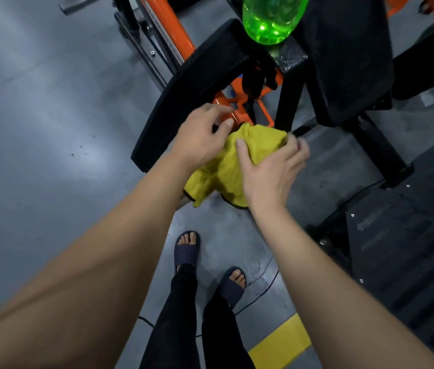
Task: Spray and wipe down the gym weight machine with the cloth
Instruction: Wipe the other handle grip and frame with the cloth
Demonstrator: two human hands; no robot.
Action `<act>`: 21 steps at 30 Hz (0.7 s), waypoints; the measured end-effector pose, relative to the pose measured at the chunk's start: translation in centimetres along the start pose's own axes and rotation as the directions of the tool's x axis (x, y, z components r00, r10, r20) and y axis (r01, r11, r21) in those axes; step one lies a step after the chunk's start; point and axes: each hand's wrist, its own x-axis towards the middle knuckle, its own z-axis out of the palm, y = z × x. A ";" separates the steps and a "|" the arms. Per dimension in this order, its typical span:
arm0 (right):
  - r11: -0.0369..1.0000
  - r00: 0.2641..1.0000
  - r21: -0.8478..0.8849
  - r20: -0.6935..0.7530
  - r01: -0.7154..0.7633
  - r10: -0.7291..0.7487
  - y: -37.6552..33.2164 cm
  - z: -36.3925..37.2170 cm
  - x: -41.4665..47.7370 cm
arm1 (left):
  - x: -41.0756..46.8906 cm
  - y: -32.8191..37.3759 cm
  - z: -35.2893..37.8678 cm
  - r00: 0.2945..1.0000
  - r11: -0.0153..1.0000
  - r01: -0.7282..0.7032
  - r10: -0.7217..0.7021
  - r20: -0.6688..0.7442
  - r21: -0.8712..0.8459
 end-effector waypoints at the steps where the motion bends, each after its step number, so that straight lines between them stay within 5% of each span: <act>1: 0.989 0.980 -0.047 -0.130 0.142 -0.147 -0.1 0.2 -0.9 | 0.7 -0.5 0.7 0.996 1.000 -0.006 0.004 0.087 0.023; 2: 0.961 0.947 -0.076 -0.163 0.267 -0.276 0.2 0.7 -1.7 | 1.2 -0.8 1.3 0.985 0.998 0.003 -0.013 0.170 0.060; 4: 0.923 0.927 -0.082 0.032 0.375 -0.374 1.2 1.9 -3.3 | 2.3 -1.2 2.3 0.963 0.989 0.074 -0.104 0.248 0.129; 6: 0.935 0.921 -0.100 0.238 0.339 -0.309 2.5 2.6 -4.3 | 2.7 -1.5 2.5 0.956 0.989 0.135 -0.147 0.253 0.065; 10: 0.982 0.931 -0.063 0.334 0.178 -0.147 1.3 2.6 -1.1 | 3.8 -2.3 1.3 0.893 0.957 0.262 -0.191 0.407 -0.126; 15: 0.913 0.868 -0.270 0.474 0.306 -0.150 -3.0 4.1 4.7 | 5.1 -3.9 -0.3 0.838 0.620 0.533 -0.292 0.462 -0.576; 17: 0.867 0.843 -0.326 0.509 0.378 -0.176 -4.5 5.0 5.5 | 5.0 -5.0 -0.1 0.840 0.661 0.542 -0.397 0.370 -0.519; 20: 0.832 0.824 -0.340 0.523 0.439 -0.221 -5.2 6.0 5.8 | 4.7 -6.5 0.5 0.866 0.855 0.493 -0.465 0.186 -0.162; 21: 0.831 0.815 -0.320 0.526 0.454 -0.243 -5.0 6.1 5.5 | 4.4 -7.1 0.6 0.862 0.837 0.507 -0.486 0.145 -0.206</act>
